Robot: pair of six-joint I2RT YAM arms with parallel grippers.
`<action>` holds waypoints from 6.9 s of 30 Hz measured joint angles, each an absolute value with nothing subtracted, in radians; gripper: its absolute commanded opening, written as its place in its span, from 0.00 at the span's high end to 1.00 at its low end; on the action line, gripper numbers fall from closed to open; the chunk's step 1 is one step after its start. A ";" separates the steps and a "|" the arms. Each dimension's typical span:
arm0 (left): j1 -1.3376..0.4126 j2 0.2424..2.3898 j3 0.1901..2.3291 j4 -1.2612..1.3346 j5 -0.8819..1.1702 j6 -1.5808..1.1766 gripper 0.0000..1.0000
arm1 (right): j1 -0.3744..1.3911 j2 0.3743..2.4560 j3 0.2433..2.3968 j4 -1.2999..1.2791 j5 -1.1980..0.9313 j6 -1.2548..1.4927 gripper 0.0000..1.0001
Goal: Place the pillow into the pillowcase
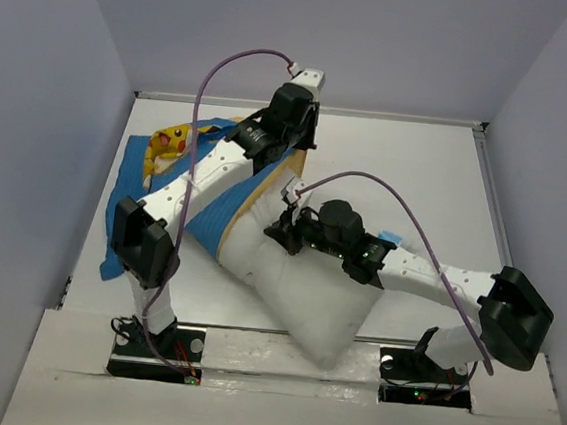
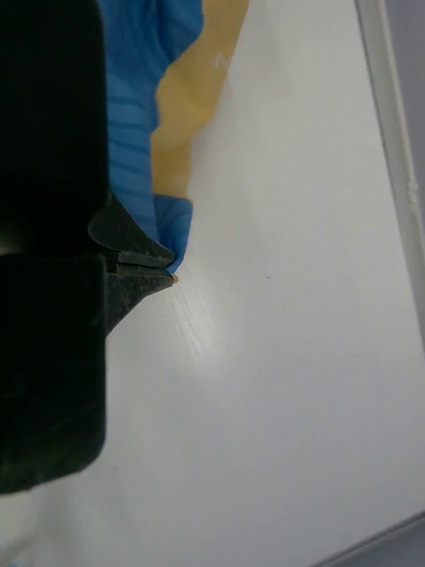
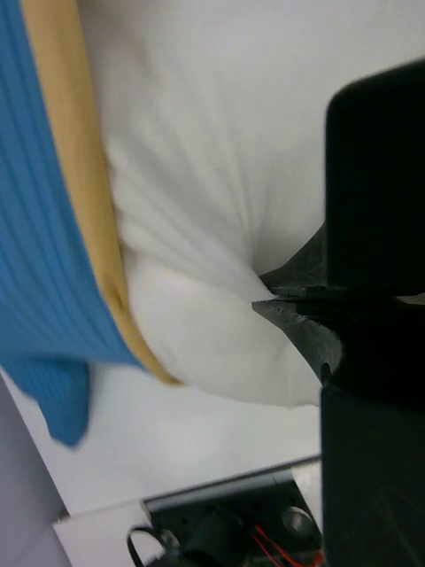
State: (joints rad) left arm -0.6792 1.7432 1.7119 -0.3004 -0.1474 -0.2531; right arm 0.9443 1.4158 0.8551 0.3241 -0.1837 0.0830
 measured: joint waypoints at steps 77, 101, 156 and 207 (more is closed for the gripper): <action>-0.632 1.442 0.832 0.489 -0.214 -0.299 1.00 | 0.720 1.576 1.248 -0.246 0.071 0.083 0.37; -0.886 1.471 1.493 0.231 0.156 -0.374 1.00 | 0.713 1.283 0.993 0.340 0.373 0.244 1.00; -0.922 1.247 1.261 -0.044 -0.196 -0.339 0.33 | 0.732 1.066 0.900 -0.194 0.214 0.313 0.21; -0.802 1.435 1.103 0.247 0.214 -0.558 0.92 | 1.071 1.127 0.704 0.148 -0.131 -0.047 1.00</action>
State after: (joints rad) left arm -0.8021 1.4349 1.1030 0.2470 0.2138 -0.5579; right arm 1.0714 1.1267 0.7040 0.1478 -0.1310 -0.0467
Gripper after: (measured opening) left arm 0.014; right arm 0.030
